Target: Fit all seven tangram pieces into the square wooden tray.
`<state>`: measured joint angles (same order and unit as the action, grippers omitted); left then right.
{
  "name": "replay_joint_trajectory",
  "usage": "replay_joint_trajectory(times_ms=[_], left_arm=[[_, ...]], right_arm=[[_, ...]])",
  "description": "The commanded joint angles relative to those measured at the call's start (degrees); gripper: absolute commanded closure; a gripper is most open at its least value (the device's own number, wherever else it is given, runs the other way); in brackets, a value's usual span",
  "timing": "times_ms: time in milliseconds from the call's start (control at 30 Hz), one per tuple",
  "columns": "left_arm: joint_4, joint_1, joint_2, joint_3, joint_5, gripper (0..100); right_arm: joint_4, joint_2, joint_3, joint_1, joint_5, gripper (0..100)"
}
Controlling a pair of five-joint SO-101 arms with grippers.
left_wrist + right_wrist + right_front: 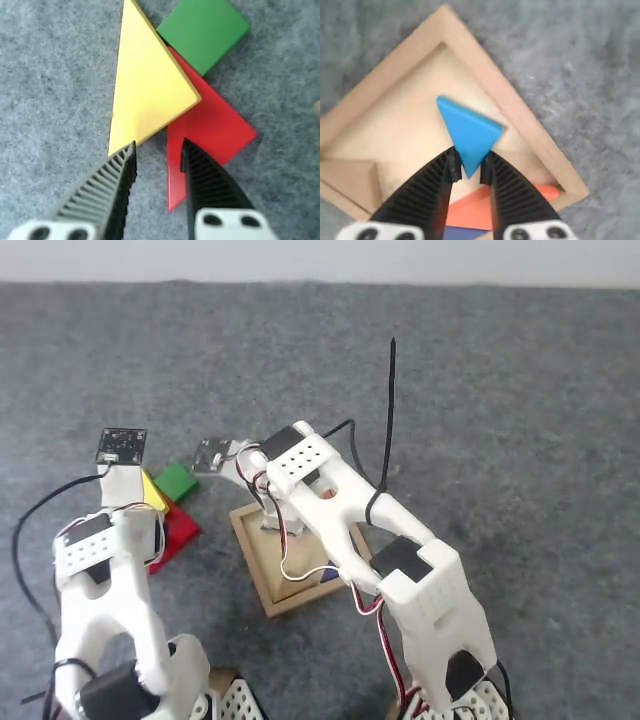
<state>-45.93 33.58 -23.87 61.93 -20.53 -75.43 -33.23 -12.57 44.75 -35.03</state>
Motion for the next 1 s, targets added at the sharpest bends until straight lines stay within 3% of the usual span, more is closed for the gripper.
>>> replay_joint_trajectory(times_ms=[0,133,300,533,633,867,967], left_arm=[[0.4,0.4,-2.3,-0.6,-0.2,85],[0.4,0.4,-2.3,-0.6,-0.2,85],[0.4,0.4,-2.3,-0.7,-0.2,85],[0.4,0.4,-2.6,-0.7,-0.2,85],[0.4,1.8,-5.8,0.4,-0.1,85],[3.5,3.3,-19.2,8.0,3.5,85],[3.7,5.8,-24.9,10.2,5.8,85]], right_arm=[[-1.4,0.4,-1.9,0.4,-8.4,98.6],[-1.5,0.6,-1.9,1.9,-11.9,97.7],[-4.2,1.4,-3.7,2.5,-12.7,88.7],[-11.1,8.0,-6.2,2.1,-1.9,85.3],[-10.7,11.0,-6.1,2.4,10.9,85.3],[-2.7,9.6,-5.5,2.6,59.4,85.1],[0.1,6.2,-5.6,3.0,69.8,85.1]])
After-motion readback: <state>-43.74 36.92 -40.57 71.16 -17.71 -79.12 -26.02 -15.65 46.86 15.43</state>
